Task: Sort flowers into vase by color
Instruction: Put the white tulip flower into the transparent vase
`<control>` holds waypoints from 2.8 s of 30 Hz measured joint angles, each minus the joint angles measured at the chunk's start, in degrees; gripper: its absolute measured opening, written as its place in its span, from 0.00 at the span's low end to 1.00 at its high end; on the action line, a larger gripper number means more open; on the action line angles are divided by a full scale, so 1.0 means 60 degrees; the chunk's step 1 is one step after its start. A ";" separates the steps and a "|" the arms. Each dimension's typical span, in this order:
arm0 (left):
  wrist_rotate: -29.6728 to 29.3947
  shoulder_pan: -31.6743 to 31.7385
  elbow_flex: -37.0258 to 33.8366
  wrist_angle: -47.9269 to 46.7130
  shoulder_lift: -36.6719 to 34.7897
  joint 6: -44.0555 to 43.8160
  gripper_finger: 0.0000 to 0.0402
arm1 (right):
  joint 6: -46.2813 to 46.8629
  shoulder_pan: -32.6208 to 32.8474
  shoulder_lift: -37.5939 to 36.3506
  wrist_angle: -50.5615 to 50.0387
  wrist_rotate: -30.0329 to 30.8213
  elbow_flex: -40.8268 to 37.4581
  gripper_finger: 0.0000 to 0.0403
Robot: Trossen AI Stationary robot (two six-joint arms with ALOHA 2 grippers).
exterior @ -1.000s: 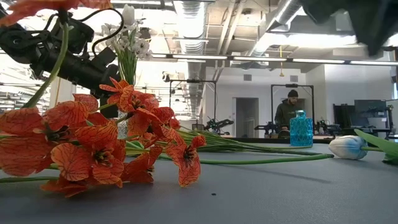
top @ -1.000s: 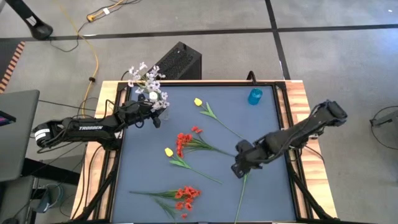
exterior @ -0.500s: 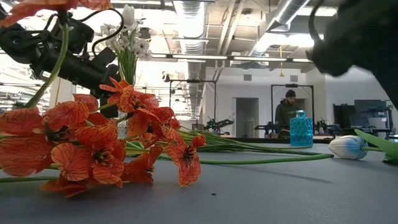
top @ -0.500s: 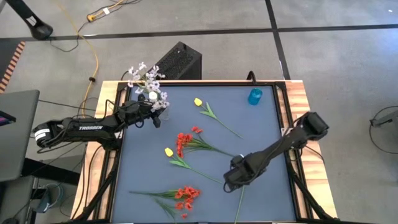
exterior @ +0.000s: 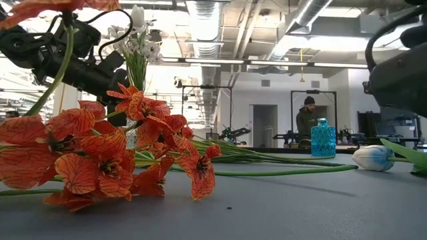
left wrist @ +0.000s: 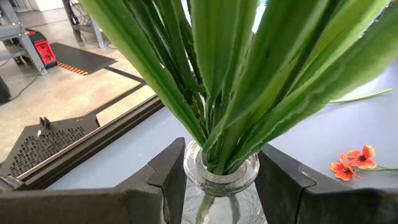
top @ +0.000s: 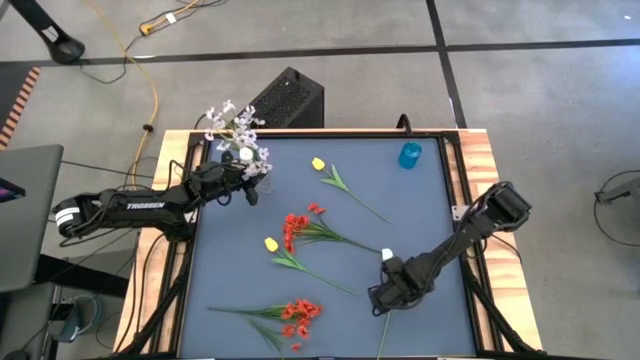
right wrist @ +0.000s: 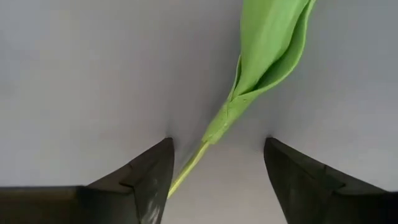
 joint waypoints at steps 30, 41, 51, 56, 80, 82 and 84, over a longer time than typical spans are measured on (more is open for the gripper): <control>-0.0014 0.0003 -0.0007 -0.0011 0.0000 -0.0579 0.35 | -0.4952 -0.2954 -0.5242 0.0781 0.8225 -0.0125 0.04; 0.0133 0.0003 -0.0004 -0.0135 -0.0007 -0.1061 0.35 | -1.4641 -0.7678 -0.5028 0.7682 0.4106 -0.0117 0.04; -0.0040 0.0001 0.0000 -0.0216 -0.0011 -0.2089 0.35 | -1.5664 -1.0868 -0.2028 1.4520 -0.2559 -0.0114 0.04; 0.0110 0.0003 0.0000 -0.0229 -0.0019 -0.1882 0.35 | -1.4790 -1.0743 -0.0011 1.7678 -0.3162 0.0431 0.04; 0.2070 0.0003 0.0299 -0.0601 -0.0011 0.0229 0.35 | -1.6991 -1.0035 0.1953 1.6268 -0.3750 0.2913 0.04; 0.2073 0.0003 0.0302 -0.0605 -0.0011 0.0206 0.35 | -1.7210 -0.9975 0.1953 1.6281 -0.3580 0.2913 0.04; 0.2073 0.0003 0.0302 -0.0616 -0.0011 0.0147 0.35 | -1.7329 -0.9943 0.1953 1.6308 -0.3538 0.2913 0.04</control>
